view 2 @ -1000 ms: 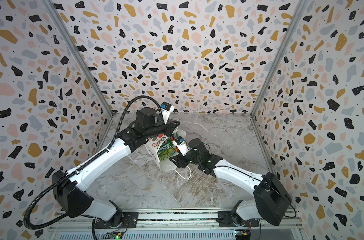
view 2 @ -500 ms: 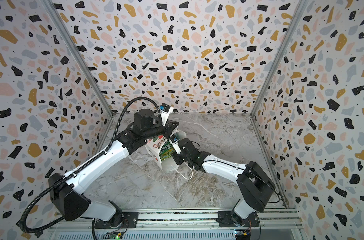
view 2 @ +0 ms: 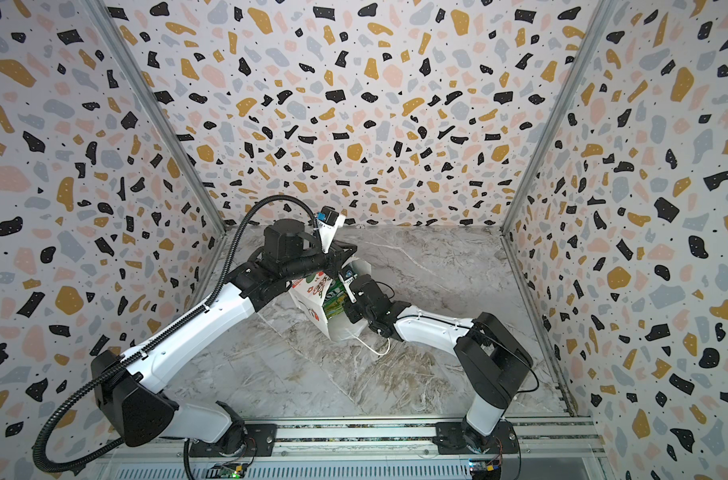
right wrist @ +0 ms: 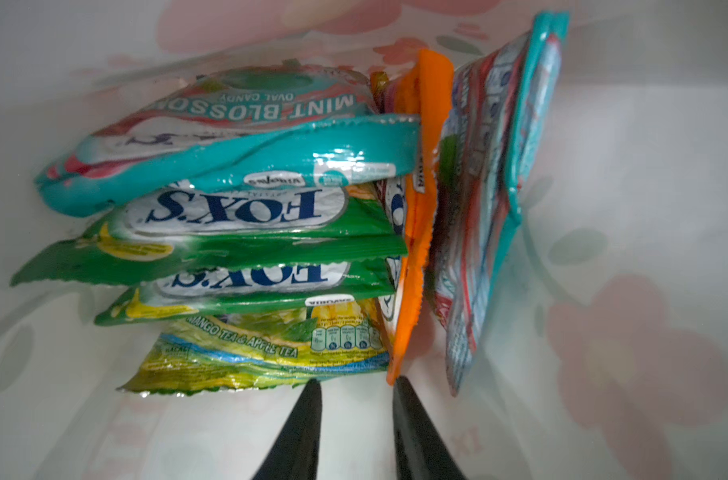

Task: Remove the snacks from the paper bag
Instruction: 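Insert the right gripper into the bag beside the orange snack packet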

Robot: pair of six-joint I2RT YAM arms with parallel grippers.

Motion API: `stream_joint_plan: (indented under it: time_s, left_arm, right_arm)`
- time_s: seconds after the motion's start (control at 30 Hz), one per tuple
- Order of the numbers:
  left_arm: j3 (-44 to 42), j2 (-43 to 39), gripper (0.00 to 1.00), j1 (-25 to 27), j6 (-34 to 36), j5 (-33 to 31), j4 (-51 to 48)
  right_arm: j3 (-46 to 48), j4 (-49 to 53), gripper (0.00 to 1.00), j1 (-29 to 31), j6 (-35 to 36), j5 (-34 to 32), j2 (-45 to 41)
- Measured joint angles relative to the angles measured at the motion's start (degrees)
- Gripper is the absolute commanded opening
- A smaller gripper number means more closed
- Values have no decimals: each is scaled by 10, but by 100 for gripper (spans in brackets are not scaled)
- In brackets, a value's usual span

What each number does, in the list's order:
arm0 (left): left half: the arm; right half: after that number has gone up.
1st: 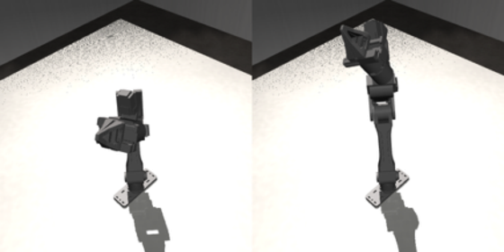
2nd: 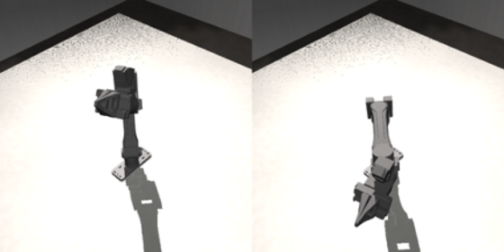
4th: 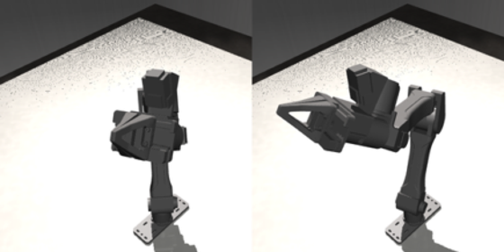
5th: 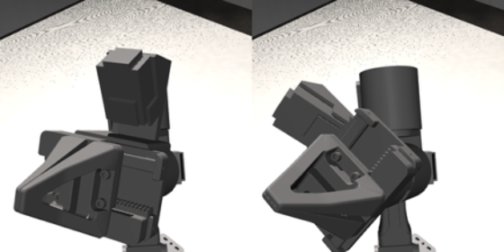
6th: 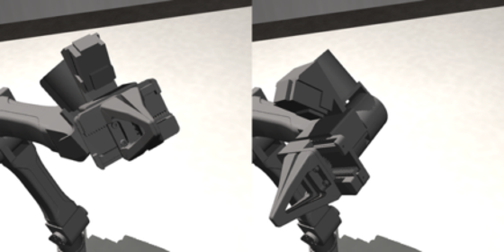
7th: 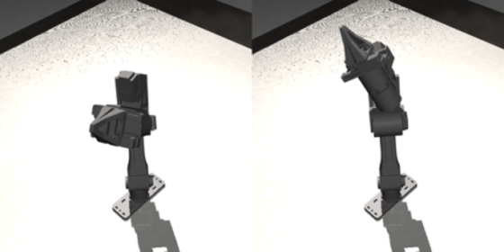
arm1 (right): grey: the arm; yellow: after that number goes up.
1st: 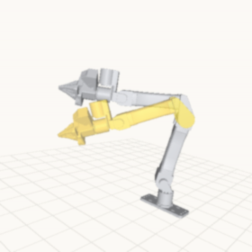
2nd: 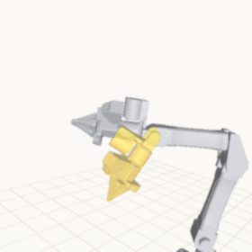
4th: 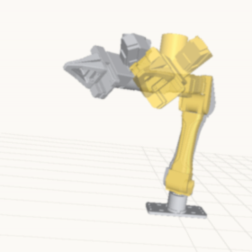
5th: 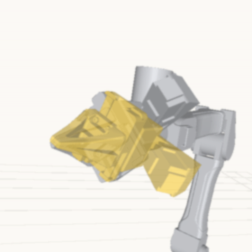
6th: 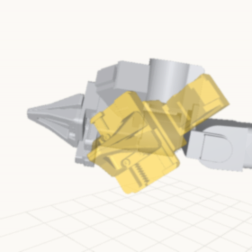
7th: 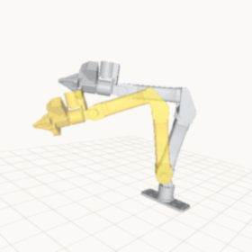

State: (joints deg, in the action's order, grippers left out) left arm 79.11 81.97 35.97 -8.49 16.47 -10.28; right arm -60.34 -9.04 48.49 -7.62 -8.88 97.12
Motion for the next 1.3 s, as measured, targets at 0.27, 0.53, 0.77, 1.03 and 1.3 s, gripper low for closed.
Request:
stream_joint_plan:
  time_s: [0.27,0.53,0.77,1.03,1.3]
  left_arm:
    - [0,0,0,0,2,1,-1]
    - [-8,-8,0,0,2,-5,0]
    - [-8,-11,0,0,2,-10,0]
    - [-8,-11,0,0,2,-2,-1]
    - [-8,-11,0,-1,3,9,-4]
  right_arm:
    - [-21,-6,29,0,-11,-43,27]
    - [0,-22,36,0,-15,-47,24]
    - [19,-21,37,0,-15,-45,23]
    - [-1,-21,33,0,-15,-60,36]
    - [-26,-34,36,0,-24,-77,64]
